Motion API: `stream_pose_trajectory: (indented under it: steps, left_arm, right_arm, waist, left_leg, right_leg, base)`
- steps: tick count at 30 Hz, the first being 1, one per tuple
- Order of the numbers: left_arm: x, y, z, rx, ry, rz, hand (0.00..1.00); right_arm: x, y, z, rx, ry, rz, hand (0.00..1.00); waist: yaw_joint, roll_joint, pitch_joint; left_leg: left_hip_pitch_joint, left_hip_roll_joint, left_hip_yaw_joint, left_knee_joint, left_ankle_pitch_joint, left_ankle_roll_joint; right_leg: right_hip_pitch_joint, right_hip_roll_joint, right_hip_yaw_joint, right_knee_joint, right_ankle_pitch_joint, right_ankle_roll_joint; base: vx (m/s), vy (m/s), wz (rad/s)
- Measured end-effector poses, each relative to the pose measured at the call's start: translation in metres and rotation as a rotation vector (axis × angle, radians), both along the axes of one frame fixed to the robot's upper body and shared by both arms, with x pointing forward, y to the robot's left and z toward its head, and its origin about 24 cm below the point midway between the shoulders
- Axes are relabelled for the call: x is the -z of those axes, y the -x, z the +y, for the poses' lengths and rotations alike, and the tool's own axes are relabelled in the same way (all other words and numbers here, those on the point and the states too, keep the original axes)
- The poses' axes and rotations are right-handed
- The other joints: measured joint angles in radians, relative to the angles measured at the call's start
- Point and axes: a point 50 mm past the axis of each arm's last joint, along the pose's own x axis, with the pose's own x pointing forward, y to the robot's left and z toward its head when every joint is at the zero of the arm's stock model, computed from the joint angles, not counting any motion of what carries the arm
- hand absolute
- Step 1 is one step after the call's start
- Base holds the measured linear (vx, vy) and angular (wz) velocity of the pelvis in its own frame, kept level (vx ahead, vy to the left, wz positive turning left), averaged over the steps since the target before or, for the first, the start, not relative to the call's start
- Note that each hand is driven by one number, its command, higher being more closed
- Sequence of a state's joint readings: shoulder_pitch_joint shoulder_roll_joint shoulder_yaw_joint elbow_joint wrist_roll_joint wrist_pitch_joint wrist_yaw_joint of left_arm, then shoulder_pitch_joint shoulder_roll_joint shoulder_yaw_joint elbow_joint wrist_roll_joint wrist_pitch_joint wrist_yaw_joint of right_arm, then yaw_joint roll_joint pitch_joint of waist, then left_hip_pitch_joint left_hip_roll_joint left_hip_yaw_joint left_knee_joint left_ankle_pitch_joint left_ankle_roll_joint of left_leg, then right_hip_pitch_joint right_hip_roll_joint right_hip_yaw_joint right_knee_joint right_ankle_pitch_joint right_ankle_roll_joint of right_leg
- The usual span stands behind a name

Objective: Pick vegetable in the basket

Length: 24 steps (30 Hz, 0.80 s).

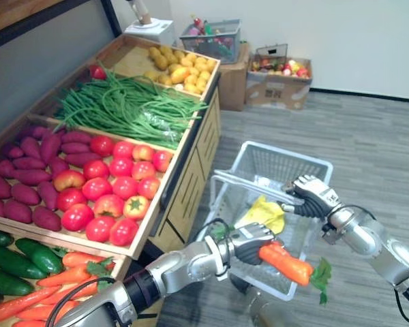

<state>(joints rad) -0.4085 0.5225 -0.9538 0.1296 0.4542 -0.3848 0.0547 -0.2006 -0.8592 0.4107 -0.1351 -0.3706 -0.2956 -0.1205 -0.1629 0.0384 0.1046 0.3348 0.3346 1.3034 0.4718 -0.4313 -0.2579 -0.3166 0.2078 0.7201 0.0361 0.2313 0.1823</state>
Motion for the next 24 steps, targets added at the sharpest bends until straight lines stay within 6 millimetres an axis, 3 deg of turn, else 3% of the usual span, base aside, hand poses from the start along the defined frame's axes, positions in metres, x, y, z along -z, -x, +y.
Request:
stream_pose_trajectory:
  steps: [6,11,15,22,24]
  left_arm:
    - [0.006,0.005,-0.015,0.055,-0.009,0.020,1.00]
    - [0.011,0.005,-0.021,0.055,-0.024,0.006,1.00]
    - [0.029,-0.006,-0.020,-0.027,-0.117,-0.031,1.00]
    - [0.036,-0.031,-0.021,-0.146,-0.180,-0.134,1.00]
    - [0.039,-0.043,-0.013,-0.211,-0.214,-0.150,1.00]
  right_arm:
    - [-0.014,0.006,0.019,-0.110,-0.034,-0.040,1.00]
    - [-0.011,0.011,0.026,-0.160,-0.029,-0.012,1.00]
    - [-0.010,0.012,0.028,-0.174,-0.017,0.001,1.00]
    - [-0.008,0.012,0.028,-0.176,-0.012,0.014,1.00]
    - [-0.007,0.012,0.030,-0.177,-0.042,0.030,1.00]
  waist:
    - [0.000,0.011,-0.008]
    - [0.001,0.018,-0.020]
    - [0.001,0.014,-0.025]
    - [0.008,0.014,-0.036]
    - [0.001,0.013,-0.035]
  left_leg:
    - [-0.006,0.001,0.002,0.000,0.000,0.000]
    - [-0.010,0.000,-0.004,-0.001,0.000,0.000]
    - [-0.022,-0.002,-0.027,-0.001,0.001,0.001]
    - [-0.036,-0.016,-0.056,-0.016,0.007,0.006]
    - [-0.041,-0.016,-0.059,-0.016,0.007,0.007]
  right_leg:
    - [-0.008,0.001,0.000,0.000,0.001,-0.001]
    - [-0.010,-0.003,-0.005,0.000,0.002,-0.001]
    - [-0.009,-0.018,-0.019,0.000,0.002,0.000]
    - [-0.008,-0.041,-0.035,-0.004,0.003,0.002]
    - [-0.002,-0.053,-0.038,-0.030,0.009,0.006]
  base:
    - [0.05,-0.030,-0.01]
    - [0.04,-0.031,0.04]
    - [0.02,-0.040,0.13]
    - [0.00,-0.035,0.12]
    - [0.01,-0.027,0.05]
